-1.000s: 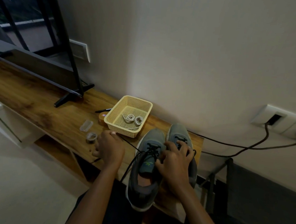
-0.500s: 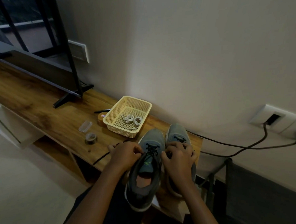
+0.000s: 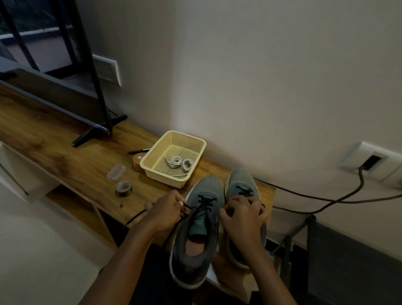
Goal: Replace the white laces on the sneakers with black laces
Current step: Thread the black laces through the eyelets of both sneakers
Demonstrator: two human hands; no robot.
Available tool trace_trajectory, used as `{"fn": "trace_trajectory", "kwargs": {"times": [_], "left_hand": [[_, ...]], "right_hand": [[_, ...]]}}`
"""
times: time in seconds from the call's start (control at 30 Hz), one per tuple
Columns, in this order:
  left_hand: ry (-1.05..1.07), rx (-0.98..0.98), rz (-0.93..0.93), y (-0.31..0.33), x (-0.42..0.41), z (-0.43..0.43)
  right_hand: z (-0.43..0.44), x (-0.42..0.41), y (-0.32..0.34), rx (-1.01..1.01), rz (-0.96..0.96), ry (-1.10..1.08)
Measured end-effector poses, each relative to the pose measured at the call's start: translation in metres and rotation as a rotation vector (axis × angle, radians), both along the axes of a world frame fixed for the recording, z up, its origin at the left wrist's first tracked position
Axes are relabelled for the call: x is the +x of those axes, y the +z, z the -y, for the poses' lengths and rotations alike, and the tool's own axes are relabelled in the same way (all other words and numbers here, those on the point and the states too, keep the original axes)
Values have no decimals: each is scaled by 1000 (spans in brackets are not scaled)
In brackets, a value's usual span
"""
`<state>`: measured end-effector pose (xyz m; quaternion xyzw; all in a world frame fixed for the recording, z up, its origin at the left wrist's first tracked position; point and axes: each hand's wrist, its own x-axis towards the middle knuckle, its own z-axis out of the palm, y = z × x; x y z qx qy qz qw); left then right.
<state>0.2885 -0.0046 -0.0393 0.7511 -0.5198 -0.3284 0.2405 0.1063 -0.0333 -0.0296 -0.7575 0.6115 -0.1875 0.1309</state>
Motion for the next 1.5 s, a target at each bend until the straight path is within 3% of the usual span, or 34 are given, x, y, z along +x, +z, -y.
{"fn": "trace_trajectory", "kwargs": {"times": [0.2,0.33,0.67,0.8,1.03,1.1,1.23,1.33,1.43,1.5], "left_hand": [[3,-16,-124,-2,2,0],[-96,-21,-51,-6,-1,1],[-15,-49,181,-3,-14,3],[85,-78,-8,-9,-7,7],[5,136,120,-14,-1,7],[54,109,35,-8,0,8],[208,-90,-429,17,-10,4],[185,-296,-530,29,-17,1],[147,-372,-639,33,-20,-3],[166,-436,-726,39,-18,-6]], "right_hand": [[1,1,1,43,-62,34],[2,3,0,49,-64,25],[3,3,1,42,-41,26],[3,2,2,43,-39,26],[7,6,6,65,49,27],[9,9,8,63,82,25],[15,22,13,62,280,95],[17,38,15,74,484,238],[16,46,19,13,499,283],[20,42,18,-43,349,216]]}}
